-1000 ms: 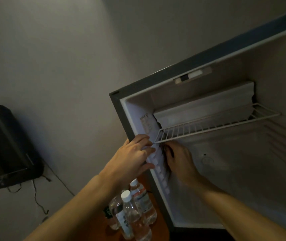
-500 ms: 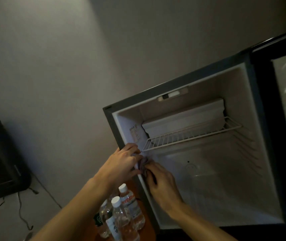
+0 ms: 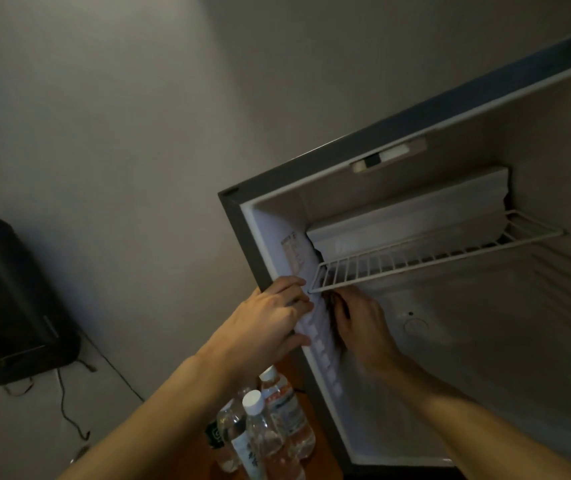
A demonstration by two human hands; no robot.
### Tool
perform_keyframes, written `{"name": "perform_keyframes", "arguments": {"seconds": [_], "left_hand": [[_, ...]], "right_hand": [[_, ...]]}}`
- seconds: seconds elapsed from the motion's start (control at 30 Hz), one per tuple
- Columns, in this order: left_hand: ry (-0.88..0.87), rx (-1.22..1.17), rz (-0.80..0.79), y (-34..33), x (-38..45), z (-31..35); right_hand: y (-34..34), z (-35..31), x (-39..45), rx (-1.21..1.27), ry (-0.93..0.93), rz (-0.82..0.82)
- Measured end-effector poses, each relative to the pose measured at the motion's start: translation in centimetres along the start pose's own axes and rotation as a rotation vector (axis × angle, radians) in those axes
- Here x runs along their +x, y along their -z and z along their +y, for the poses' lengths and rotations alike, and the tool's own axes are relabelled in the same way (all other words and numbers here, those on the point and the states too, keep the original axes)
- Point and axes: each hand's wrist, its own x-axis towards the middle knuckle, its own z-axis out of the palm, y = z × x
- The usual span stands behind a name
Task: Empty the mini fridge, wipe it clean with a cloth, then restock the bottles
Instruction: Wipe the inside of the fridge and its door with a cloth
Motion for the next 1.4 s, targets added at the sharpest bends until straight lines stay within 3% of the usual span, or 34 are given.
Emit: {"name": "perform_keyframes", "arguments": {"seconds": [0.3, 0.43, 0.7, 1.03, 1.23, 1.4], "left_hand": [[0.008, 0.036, -0.043, 0.8, 0.0, 0.5], [0.017, 0.073, -0.081, 1.3, 0.0, 0.9], [0.013, 0.042, -0.076, 1.1, 0.2, 0.9], [-0.076, 0.035, 0.080, 0.1, -0.1, -0.1], [-0.050, -0.002, 0.058, 0.3, 0.0, 0.1], [-0.030, 0.011, 0.018, 0.5, 0.1, 0.3]], "right_hand": [[2.2, -3.7, -2.4, 0.082, 0.002, -0.024], [3.8, -5.9, -4.9, 0.124, -0.017, -0.154], [4.2, -5.9, -5.1, 0.095, 0.028, -0.169], [0.0, -0.9, -0.7, 0.031, -0.057, 0.014], [-0.3, -0.6, 0.5, -0.032, -0.113, -0.017], [1.7, -4.2, -2.7, 0.100, -0.082, 0.008]]}}
